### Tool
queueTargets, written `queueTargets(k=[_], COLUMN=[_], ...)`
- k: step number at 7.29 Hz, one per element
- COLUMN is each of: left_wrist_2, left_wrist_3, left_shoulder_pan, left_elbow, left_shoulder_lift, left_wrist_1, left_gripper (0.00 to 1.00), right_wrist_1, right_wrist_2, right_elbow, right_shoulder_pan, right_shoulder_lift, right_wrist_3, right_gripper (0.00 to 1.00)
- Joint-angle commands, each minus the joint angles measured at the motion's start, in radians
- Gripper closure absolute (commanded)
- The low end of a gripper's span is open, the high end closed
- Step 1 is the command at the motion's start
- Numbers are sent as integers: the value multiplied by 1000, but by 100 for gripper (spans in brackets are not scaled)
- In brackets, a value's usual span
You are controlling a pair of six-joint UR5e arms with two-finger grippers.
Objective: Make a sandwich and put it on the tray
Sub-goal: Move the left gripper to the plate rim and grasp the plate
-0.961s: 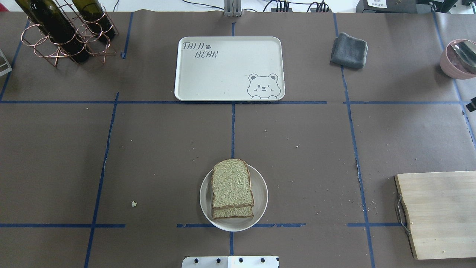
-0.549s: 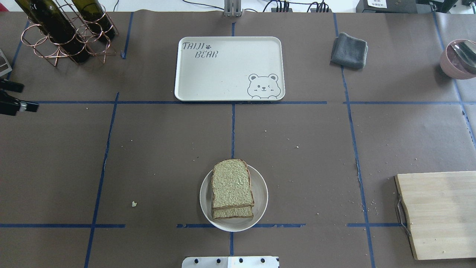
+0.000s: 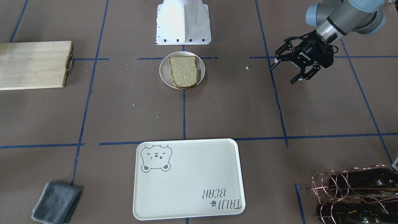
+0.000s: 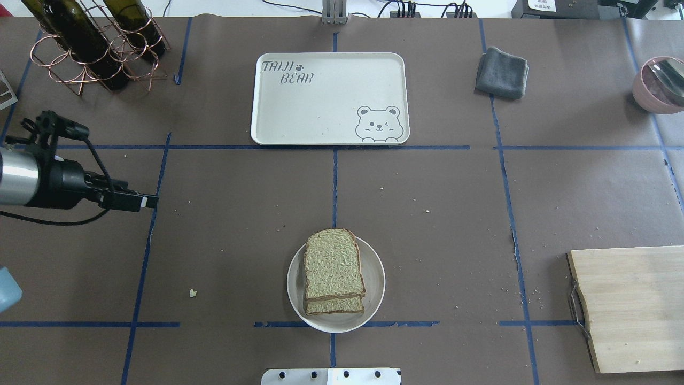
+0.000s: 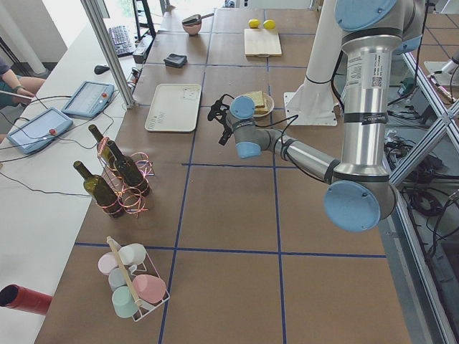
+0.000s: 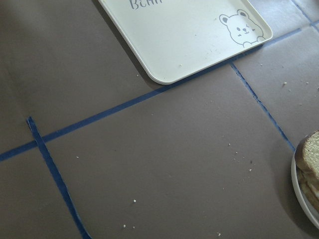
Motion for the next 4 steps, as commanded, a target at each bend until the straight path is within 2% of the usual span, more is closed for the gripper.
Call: queueTargets(k=[1,4], left_wrist_2=[188,371], left_wrist_3=[-291,-528], left_shoulder_pan=[201,381], left_elbow=[1,45], left_shoulder_lift=[-45,-189], left_wrist_1=[8,86], left_gripper=[2,40], right_wrist_1=[0,0], right_wrist_2=[0,-1], right_elbow=[0,-5], right_shoulder_pan=[0,0], right_shoulder_lift=[-4,-4], right_wrist_3=[0,0], right_gripper=[0,0])
